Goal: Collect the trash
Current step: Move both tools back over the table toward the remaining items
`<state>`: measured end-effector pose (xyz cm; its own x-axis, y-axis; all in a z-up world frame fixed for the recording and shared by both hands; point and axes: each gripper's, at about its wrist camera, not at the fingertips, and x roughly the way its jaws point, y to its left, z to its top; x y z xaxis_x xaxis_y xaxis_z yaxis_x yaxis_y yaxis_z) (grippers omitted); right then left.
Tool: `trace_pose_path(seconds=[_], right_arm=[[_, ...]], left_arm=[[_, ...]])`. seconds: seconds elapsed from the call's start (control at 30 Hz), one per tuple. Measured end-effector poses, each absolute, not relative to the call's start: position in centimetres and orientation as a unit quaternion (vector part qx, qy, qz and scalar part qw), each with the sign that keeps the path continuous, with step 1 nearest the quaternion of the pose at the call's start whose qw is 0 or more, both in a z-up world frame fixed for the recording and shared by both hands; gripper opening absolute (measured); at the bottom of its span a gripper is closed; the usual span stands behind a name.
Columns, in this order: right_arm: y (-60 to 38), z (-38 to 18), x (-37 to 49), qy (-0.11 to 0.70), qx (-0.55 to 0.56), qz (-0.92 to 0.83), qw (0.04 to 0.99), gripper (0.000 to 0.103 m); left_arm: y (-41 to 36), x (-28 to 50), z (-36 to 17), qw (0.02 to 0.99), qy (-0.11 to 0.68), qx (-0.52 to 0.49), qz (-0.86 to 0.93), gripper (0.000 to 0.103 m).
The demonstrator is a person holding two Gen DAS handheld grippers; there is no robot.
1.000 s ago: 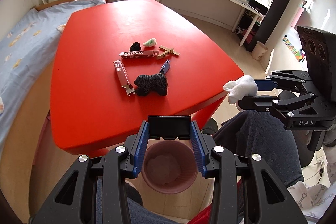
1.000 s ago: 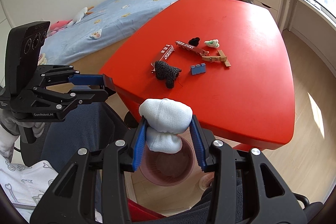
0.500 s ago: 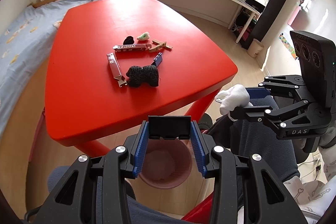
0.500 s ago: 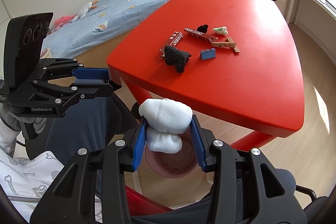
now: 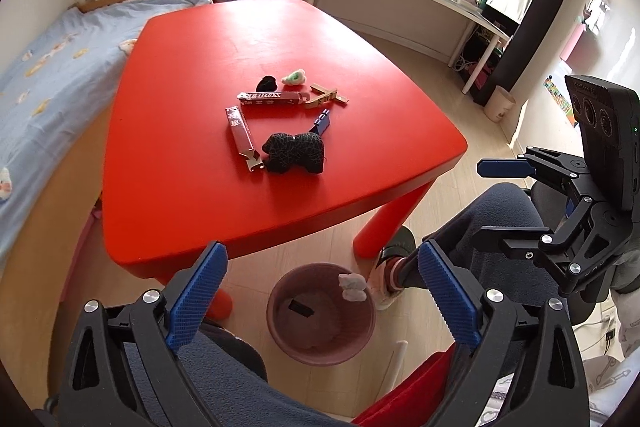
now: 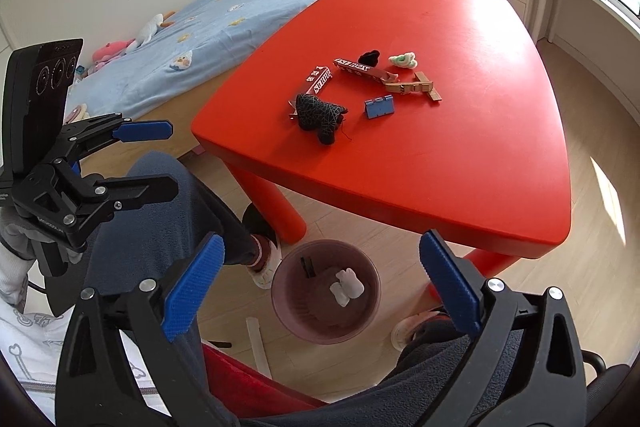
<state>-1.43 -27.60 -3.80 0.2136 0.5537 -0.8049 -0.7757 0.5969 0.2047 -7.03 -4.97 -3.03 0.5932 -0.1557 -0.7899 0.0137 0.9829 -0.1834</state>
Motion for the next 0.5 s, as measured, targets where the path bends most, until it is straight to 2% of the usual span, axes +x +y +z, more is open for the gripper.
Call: trace_pose_path(seconds=[0.5], right_arm=[[-28.02, -4.20, -0.91, 0.464, -0.114, 0.420, 0.772, 0.100]], left_arm=[[-4.32, -6.98, -3.19, 0.887, 0.452, -0.089, -0.036, 0.095]])
